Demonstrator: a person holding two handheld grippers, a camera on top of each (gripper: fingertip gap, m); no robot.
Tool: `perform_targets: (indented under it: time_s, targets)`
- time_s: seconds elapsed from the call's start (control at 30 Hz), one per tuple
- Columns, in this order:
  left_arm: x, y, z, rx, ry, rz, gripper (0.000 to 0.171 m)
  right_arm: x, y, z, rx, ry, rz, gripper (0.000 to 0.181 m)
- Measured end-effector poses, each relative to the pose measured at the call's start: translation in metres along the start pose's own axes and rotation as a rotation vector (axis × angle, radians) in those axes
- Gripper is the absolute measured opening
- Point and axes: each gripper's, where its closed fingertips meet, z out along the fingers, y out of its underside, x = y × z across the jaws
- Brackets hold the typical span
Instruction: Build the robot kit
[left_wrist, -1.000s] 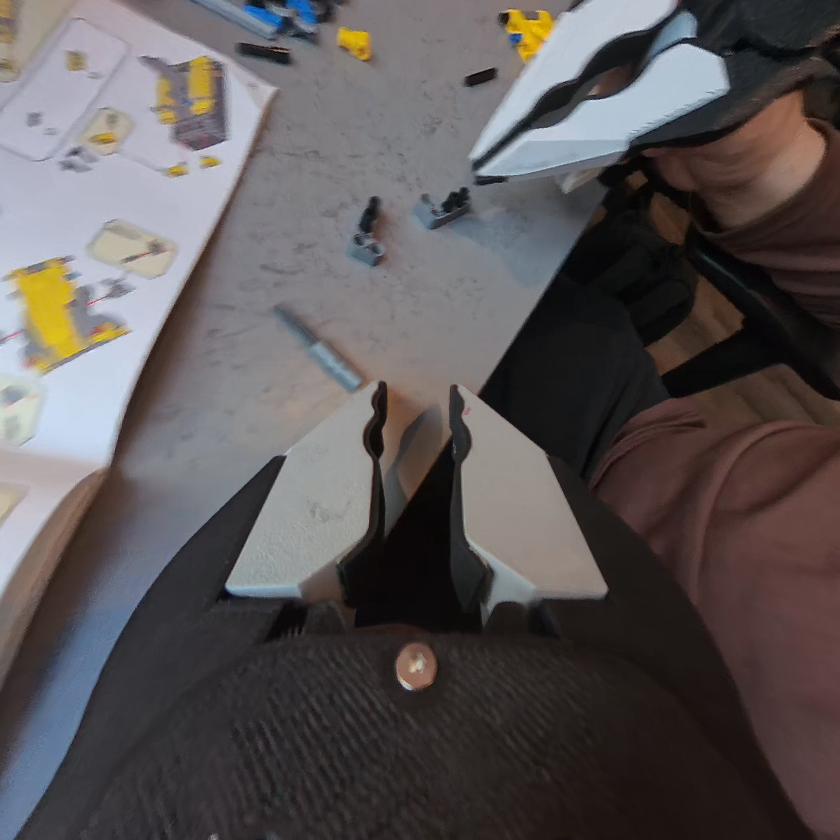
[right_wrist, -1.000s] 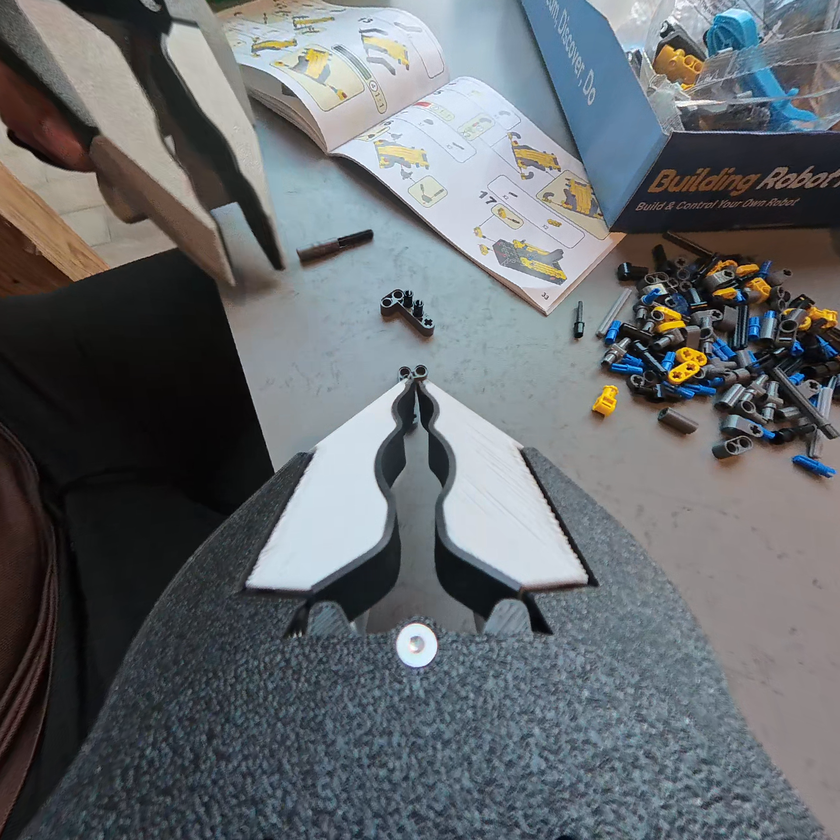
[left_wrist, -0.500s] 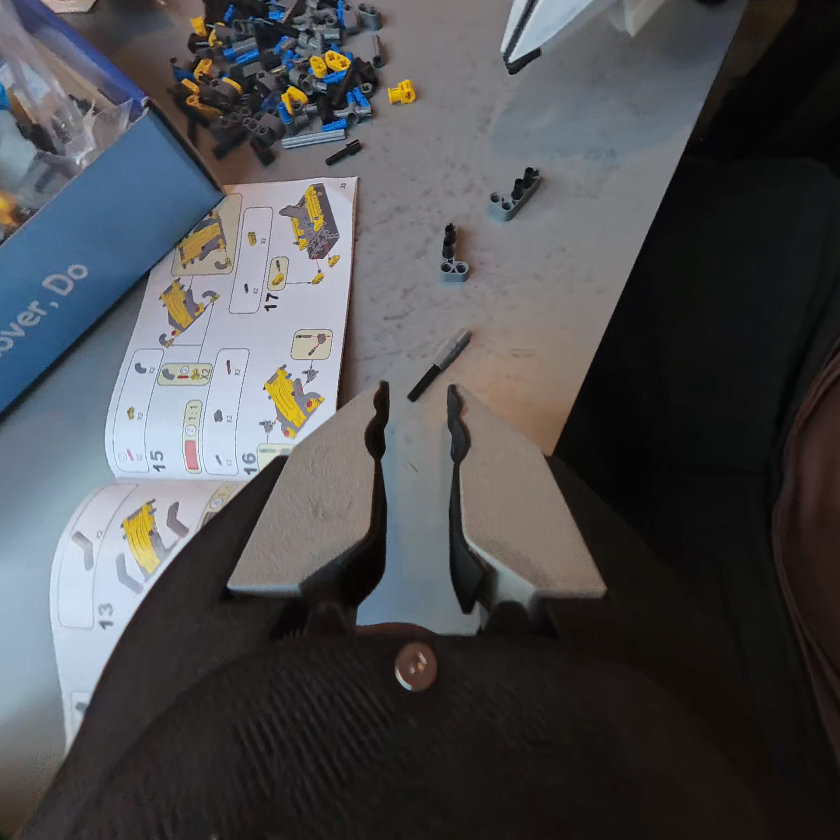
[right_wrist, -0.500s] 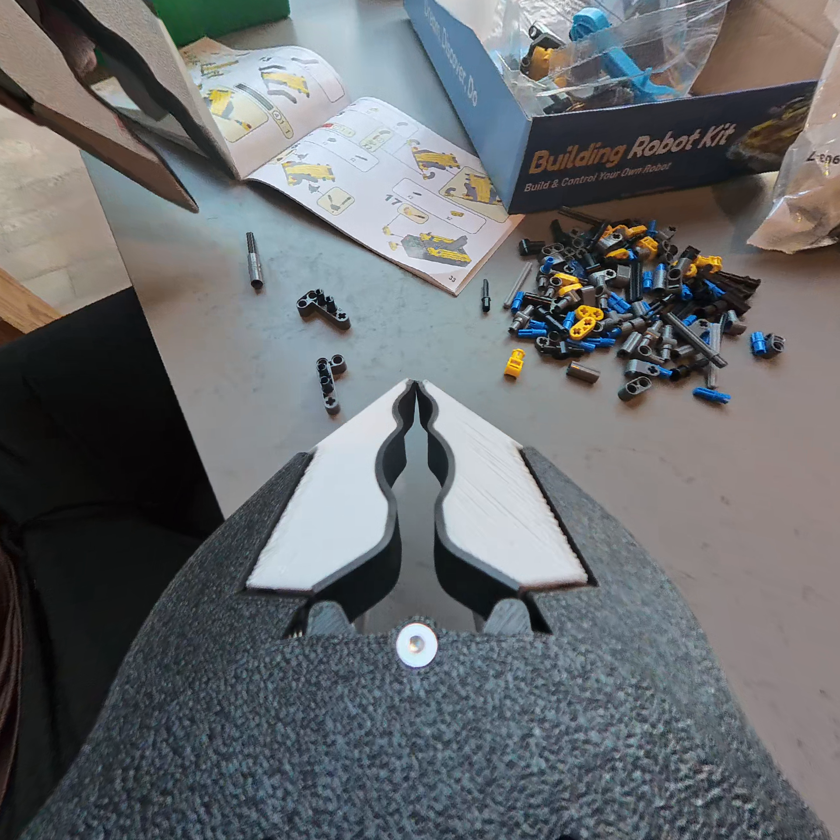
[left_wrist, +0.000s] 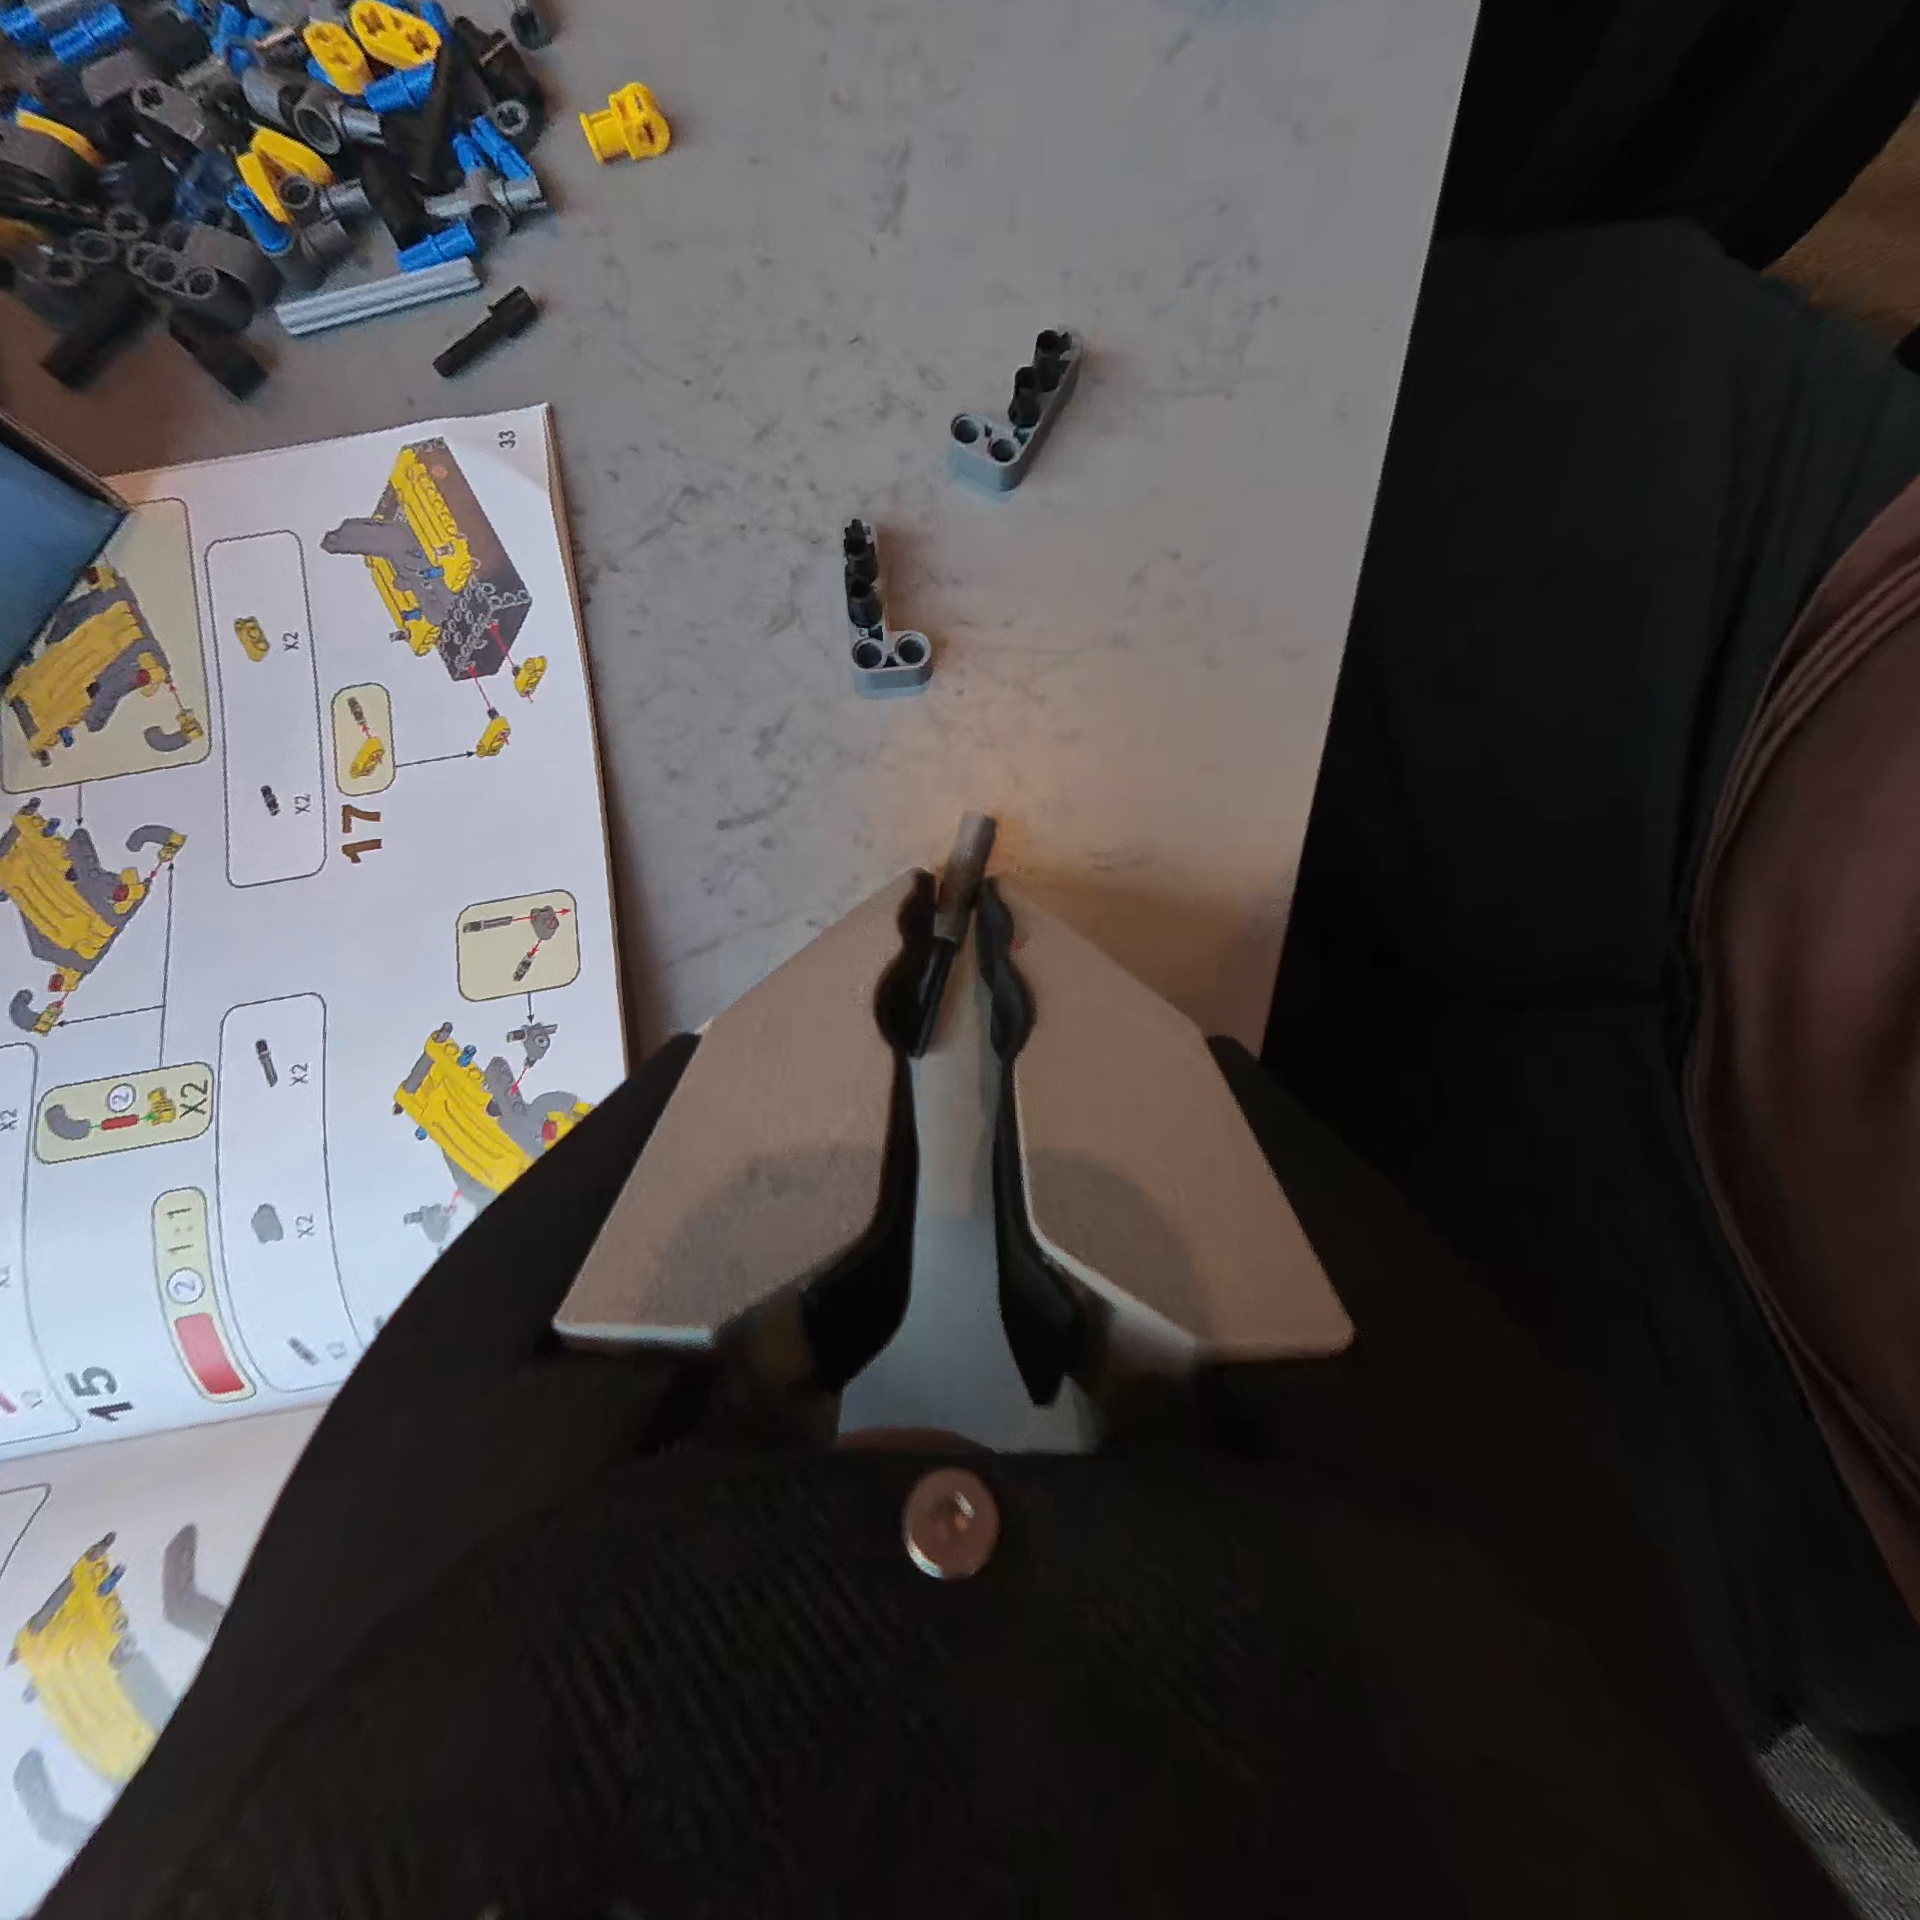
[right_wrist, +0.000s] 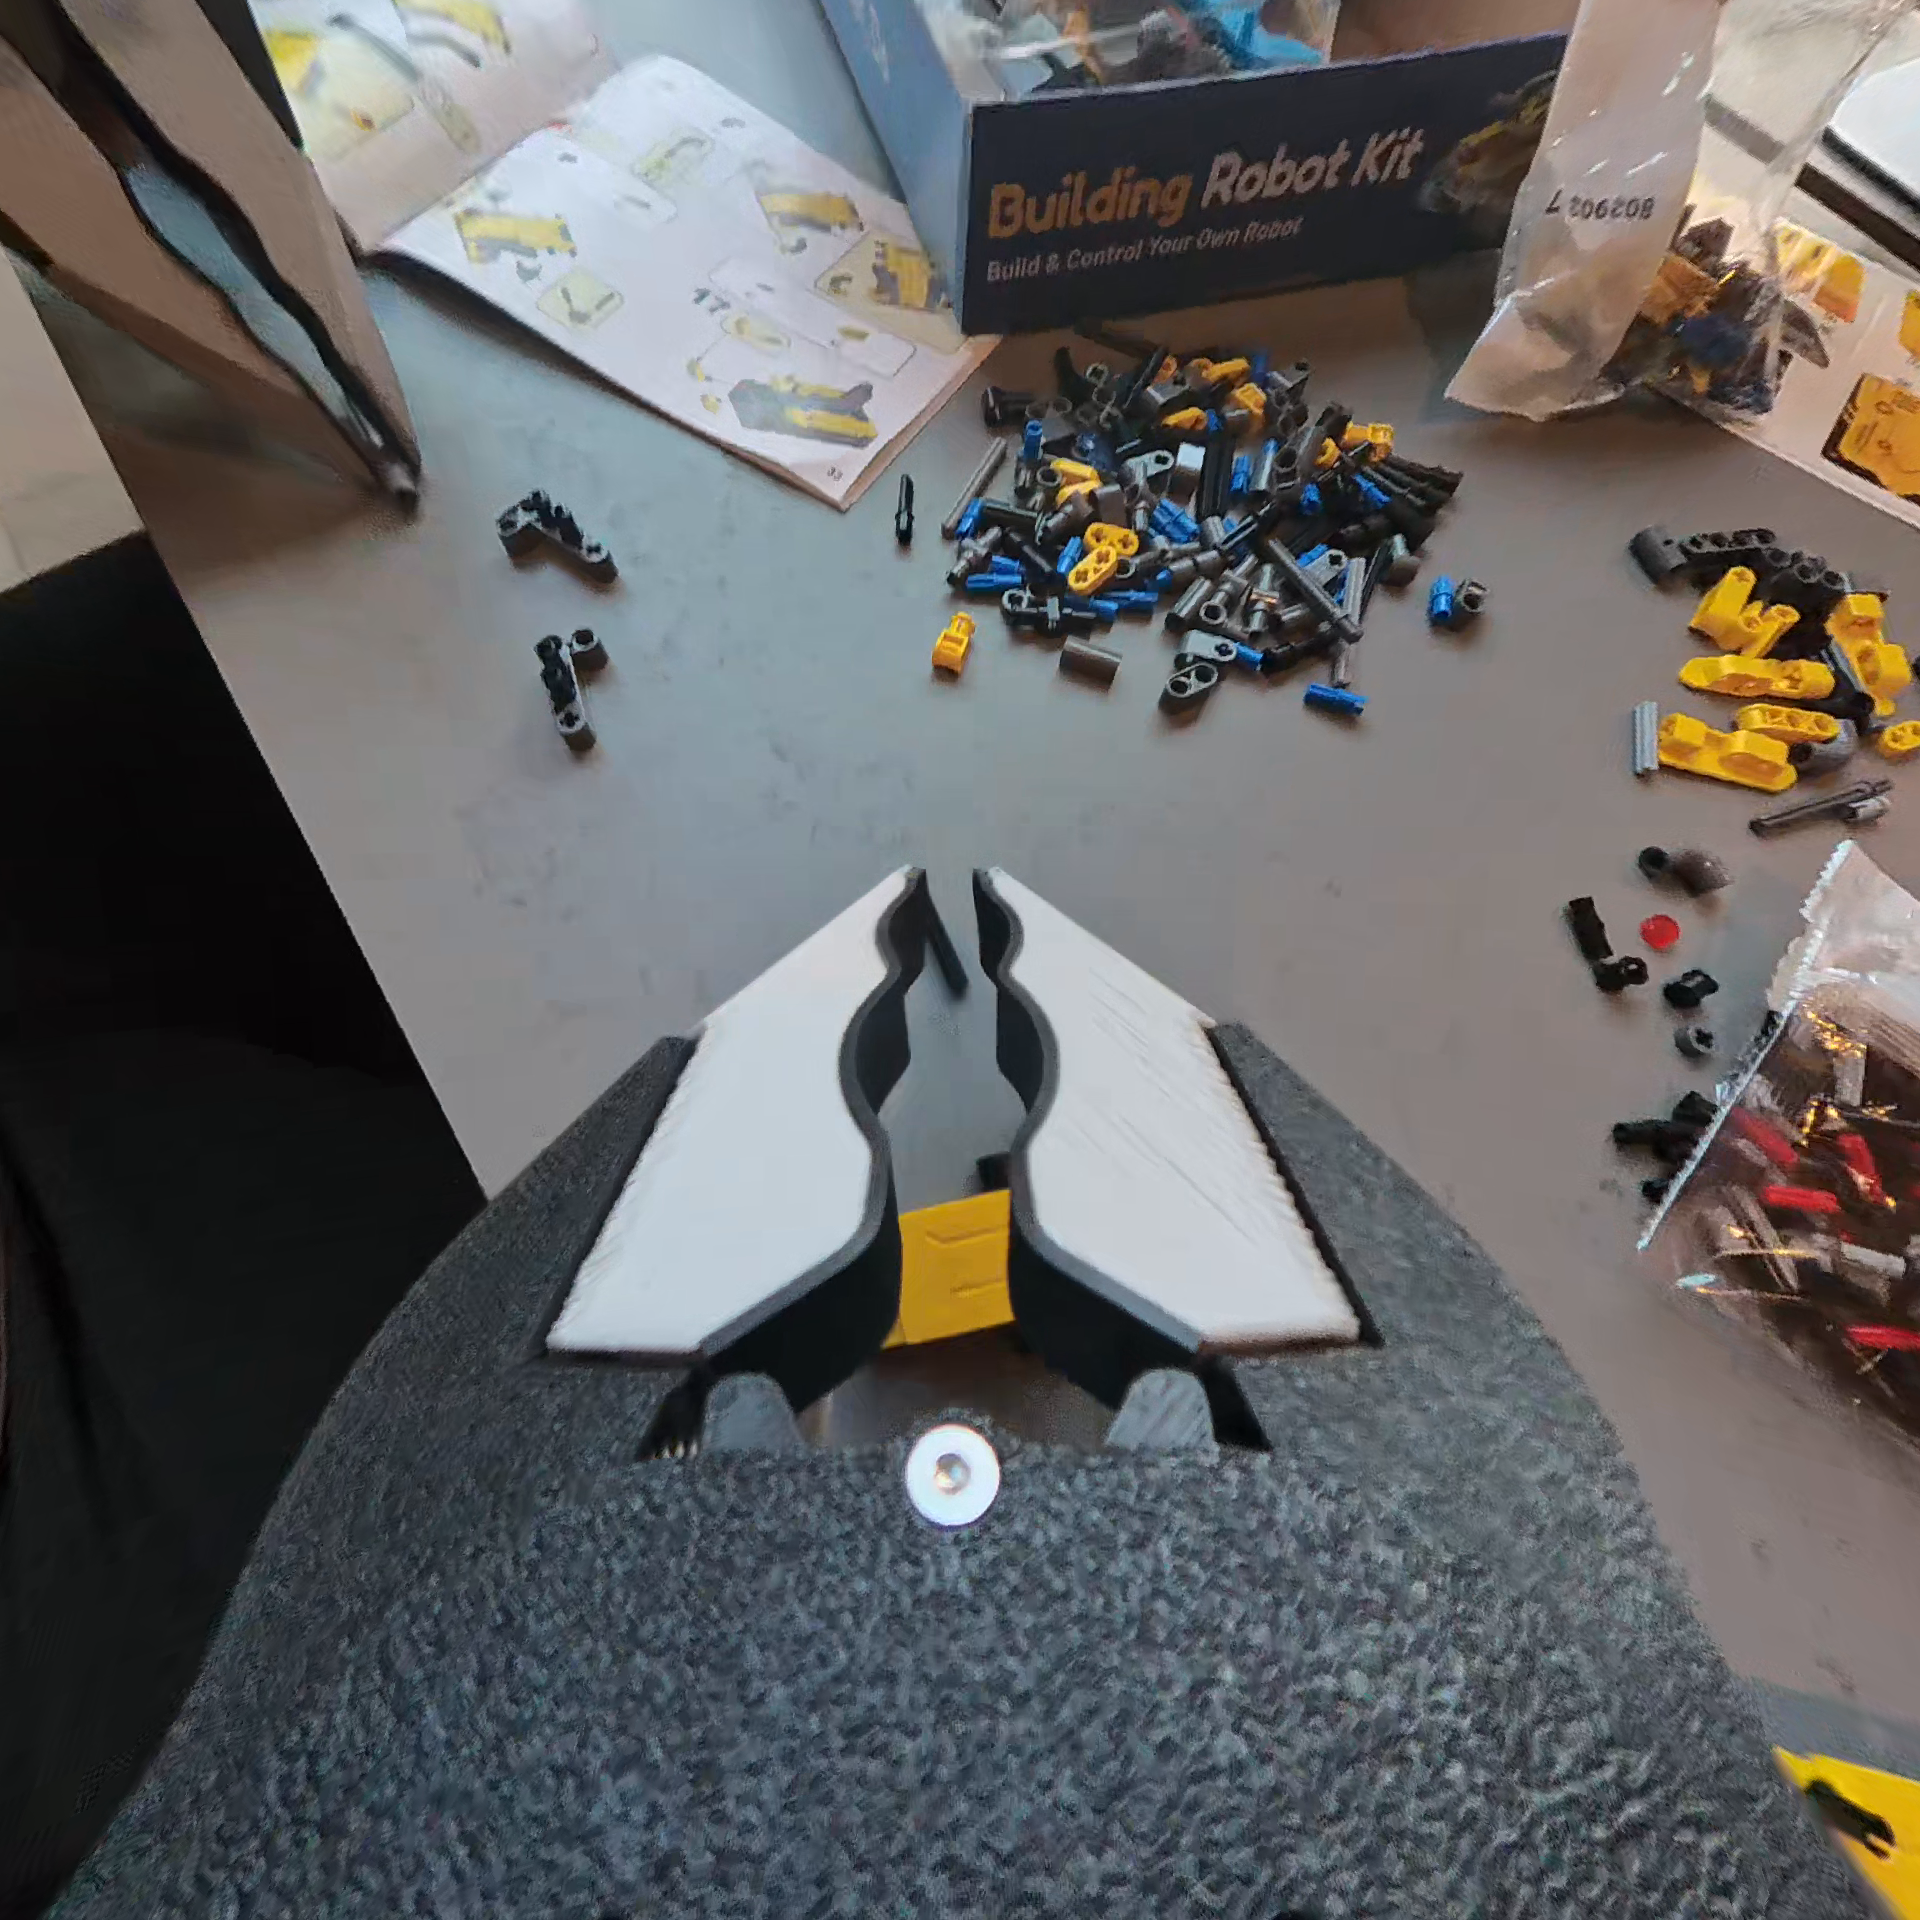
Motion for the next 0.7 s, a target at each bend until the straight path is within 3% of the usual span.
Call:
perform_targets:
  time_s: [0.23, 0.6, 0.7]
  targets:
    - [0.008, -0.008, 0.005, 0.113, 0.023, -0.061, 0.004, 0.000, 0.032, 0.024, -0.173, -0.029, -0.071, 0.010]
    - [0.027, -0.021, 0.015, 0.136, 0.054, -0.033, 0.004, -0.005, 0.028, 0.030, -0.239, -0.019, -0.159, 0.002]
    - [0.027, -0.021, 0.015, 0.128, 0.039, -0.025, 0.004, -0.024, 0.022, 0.026, -0.221, -0.086, -0.146, 0.001]
